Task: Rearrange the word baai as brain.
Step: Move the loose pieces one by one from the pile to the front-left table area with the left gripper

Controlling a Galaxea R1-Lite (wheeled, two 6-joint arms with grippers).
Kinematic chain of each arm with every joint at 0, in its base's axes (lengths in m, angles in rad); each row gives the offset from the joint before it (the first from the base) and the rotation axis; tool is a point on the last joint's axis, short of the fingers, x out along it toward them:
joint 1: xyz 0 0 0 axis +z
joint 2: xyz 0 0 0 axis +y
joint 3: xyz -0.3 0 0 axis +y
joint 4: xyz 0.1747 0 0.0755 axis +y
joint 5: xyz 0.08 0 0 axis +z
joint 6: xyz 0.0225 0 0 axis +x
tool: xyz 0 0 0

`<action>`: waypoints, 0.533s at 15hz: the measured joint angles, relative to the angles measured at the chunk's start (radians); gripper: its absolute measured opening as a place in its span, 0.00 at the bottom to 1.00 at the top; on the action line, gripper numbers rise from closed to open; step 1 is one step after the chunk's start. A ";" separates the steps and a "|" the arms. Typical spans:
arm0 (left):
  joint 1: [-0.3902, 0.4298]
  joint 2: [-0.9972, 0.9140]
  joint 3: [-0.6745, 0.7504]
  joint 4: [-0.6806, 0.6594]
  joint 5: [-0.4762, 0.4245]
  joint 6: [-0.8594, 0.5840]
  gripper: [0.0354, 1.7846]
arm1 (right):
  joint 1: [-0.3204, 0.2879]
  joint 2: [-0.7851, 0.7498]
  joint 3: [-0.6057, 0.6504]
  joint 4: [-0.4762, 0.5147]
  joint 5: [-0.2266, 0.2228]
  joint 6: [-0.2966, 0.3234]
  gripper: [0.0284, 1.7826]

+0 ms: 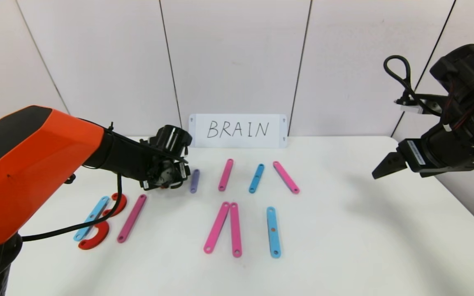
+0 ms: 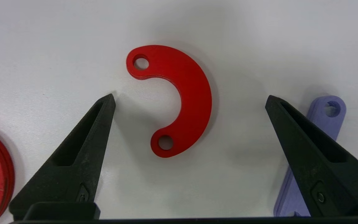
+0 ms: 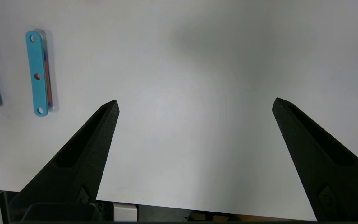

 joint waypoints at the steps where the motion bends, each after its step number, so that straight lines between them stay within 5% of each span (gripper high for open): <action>1: -0.004 -0.001 0.001 0.008 0.004 0.001 0.94 | 0.000 0.000 0.000 0.000 0.000 0.000 0.97; 8: -0.022 -0.002 0.008 0.009 0.007 0.003 0.94 | 0.000 0.000 0.000 0.000 0.000 0.000 0.97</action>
